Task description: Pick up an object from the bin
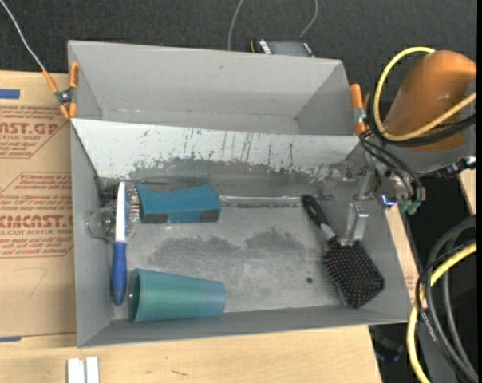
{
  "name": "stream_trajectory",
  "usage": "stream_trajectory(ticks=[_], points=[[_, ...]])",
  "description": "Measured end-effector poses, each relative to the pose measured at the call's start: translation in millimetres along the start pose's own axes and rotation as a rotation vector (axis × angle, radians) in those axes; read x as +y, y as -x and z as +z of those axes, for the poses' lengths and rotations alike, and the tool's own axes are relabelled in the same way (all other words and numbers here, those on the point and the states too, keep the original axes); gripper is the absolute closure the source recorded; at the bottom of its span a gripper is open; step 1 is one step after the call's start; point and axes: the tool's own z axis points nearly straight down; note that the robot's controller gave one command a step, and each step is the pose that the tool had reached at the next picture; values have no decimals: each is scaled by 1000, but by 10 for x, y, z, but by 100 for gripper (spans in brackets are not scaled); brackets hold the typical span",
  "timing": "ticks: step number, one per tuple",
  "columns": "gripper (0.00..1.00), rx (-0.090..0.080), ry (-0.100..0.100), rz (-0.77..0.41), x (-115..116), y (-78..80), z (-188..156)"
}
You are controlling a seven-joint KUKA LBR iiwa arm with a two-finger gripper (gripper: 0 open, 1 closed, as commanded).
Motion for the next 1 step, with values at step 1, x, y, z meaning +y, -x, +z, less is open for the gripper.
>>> stream_trajectory(ticks=[1], points=[[0,6,4,-65,719,-52,1106]])
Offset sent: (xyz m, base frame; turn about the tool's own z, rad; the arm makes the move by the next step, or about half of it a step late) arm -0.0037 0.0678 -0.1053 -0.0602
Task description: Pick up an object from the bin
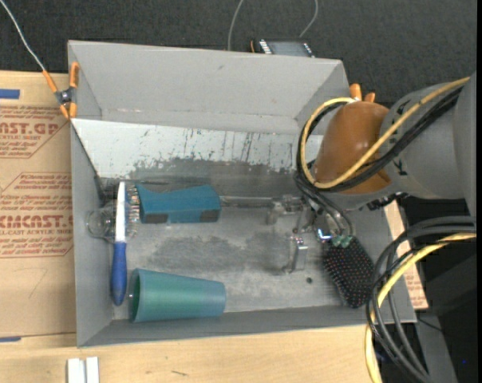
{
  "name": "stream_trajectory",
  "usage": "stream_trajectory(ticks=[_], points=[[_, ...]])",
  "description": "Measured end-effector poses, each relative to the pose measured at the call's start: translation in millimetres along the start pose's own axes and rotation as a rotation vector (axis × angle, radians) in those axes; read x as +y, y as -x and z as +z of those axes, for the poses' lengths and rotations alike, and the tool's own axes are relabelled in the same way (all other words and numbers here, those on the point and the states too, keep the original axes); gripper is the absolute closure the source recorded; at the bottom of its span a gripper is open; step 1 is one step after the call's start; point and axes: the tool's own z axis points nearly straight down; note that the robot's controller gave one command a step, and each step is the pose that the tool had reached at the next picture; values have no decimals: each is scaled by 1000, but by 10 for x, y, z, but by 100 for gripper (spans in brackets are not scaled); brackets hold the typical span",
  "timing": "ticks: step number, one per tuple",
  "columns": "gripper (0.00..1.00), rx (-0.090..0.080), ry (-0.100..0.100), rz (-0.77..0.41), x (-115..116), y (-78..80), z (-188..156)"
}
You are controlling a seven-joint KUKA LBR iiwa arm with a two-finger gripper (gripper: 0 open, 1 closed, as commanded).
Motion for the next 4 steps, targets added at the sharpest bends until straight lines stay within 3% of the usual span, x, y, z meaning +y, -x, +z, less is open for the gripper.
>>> stream_trajectory(ticks=[1,2,3,4], points=[[0,-6,4,2,847,122,-411],[0,-13,6,-9,1099,-219,-1047],[0,-10,10,33,1603,-682,-1020],[0,-22,10,3,1454,-439,-1784]])
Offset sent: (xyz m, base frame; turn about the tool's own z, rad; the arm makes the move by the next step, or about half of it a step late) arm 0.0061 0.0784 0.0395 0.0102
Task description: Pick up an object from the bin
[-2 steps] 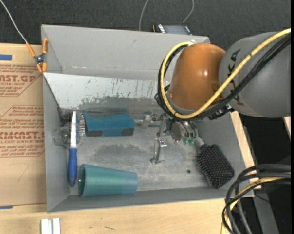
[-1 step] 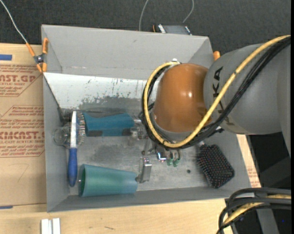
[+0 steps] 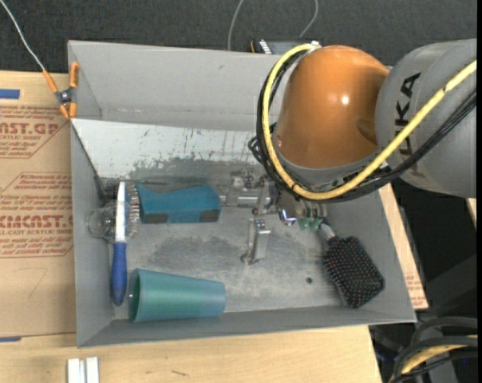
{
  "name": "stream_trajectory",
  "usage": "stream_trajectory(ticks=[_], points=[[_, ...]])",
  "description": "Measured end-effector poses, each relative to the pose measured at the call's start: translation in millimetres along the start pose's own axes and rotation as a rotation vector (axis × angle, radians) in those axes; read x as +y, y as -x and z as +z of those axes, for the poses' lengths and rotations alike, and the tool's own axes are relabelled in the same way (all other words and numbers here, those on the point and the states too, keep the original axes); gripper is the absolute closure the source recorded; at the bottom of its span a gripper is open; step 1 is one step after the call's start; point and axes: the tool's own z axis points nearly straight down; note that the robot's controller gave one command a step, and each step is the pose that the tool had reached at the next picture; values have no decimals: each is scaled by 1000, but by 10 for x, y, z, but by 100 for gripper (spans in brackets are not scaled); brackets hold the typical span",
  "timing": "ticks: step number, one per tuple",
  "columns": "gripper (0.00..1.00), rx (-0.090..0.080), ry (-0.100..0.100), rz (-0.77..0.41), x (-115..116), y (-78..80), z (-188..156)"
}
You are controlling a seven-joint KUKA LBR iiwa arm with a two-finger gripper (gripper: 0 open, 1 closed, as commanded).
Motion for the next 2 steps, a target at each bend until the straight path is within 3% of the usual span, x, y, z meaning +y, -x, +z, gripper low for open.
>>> stream_trajectory(ticks=[1,2], points=[[0,-1,3,40,462,-171,109],[0,-2,4,75,623,-257,65]])
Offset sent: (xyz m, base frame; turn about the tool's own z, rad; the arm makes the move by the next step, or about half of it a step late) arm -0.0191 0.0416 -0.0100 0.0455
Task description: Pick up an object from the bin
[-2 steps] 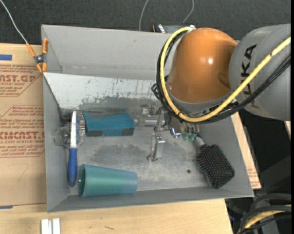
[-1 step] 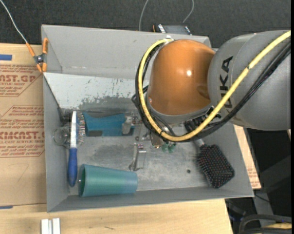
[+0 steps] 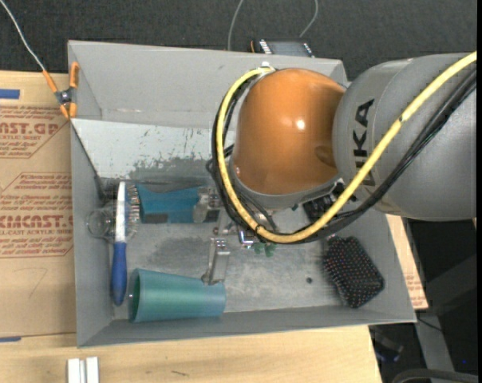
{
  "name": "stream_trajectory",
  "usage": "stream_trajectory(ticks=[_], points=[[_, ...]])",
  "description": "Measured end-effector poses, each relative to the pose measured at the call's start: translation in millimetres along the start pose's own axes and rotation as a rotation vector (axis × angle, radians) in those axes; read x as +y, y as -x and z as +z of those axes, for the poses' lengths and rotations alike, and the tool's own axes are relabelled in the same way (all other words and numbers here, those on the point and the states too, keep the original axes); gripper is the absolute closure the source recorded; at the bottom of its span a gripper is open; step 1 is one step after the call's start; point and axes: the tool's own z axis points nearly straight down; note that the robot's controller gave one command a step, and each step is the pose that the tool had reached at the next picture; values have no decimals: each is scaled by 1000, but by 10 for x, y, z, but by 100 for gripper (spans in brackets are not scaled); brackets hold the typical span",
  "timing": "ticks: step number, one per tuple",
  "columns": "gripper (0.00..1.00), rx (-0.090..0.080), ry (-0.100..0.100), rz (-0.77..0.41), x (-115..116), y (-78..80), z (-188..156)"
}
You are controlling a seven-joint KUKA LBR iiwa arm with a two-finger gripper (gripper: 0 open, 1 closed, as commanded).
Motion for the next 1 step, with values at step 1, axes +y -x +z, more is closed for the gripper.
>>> stream_trajectory(ticks=[1], points=[[0,2,0,-346,120,45,609]])
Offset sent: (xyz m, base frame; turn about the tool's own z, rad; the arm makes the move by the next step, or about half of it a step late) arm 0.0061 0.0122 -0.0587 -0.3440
